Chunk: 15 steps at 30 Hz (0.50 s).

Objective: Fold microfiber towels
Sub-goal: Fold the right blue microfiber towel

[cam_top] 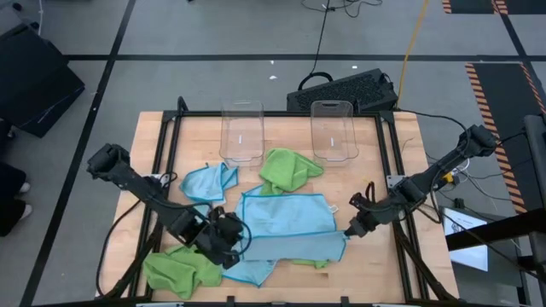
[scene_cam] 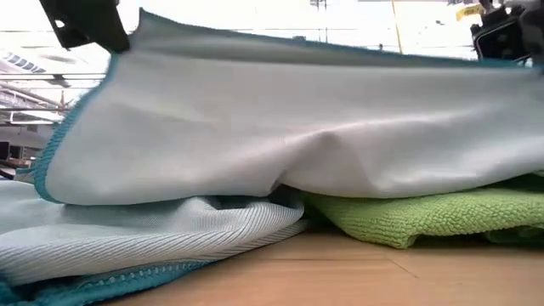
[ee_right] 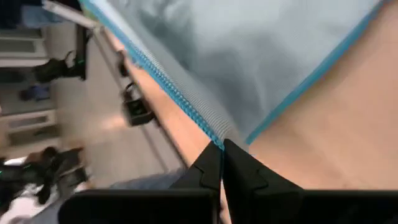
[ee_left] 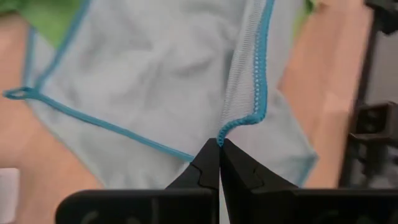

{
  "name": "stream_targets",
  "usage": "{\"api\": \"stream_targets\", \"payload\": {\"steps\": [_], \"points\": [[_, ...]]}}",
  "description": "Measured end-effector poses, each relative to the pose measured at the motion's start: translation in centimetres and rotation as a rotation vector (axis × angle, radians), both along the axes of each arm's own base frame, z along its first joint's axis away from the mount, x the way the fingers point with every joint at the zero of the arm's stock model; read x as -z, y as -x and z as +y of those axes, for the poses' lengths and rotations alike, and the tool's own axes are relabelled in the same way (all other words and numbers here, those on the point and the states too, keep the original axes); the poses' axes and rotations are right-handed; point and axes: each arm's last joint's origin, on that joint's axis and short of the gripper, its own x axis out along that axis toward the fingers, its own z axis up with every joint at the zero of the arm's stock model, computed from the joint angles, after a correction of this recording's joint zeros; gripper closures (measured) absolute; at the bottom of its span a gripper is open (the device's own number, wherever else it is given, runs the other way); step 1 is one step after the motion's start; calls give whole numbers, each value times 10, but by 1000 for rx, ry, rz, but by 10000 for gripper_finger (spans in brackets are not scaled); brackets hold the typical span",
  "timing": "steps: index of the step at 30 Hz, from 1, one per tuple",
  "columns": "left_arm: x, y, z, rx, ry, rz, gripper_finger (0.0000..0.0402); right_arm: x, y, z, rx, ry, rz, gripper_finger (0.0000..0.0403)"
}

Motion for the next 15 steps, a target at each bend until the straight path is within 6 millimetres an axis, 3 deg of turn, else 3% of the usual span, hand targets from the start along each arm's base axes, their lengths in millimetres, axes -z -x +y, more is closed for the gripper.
{"api": "stream_targets", "payload": {"steps": [7, 15], "points": [[3, -10, 29, -85, -111, 40, 396, 4, -2, -10, 13, 86, 19, 403], [4, -24, 60, -40, -153, 90, 396, 2, -8, -18, 27, 120, -24, 403]]}}
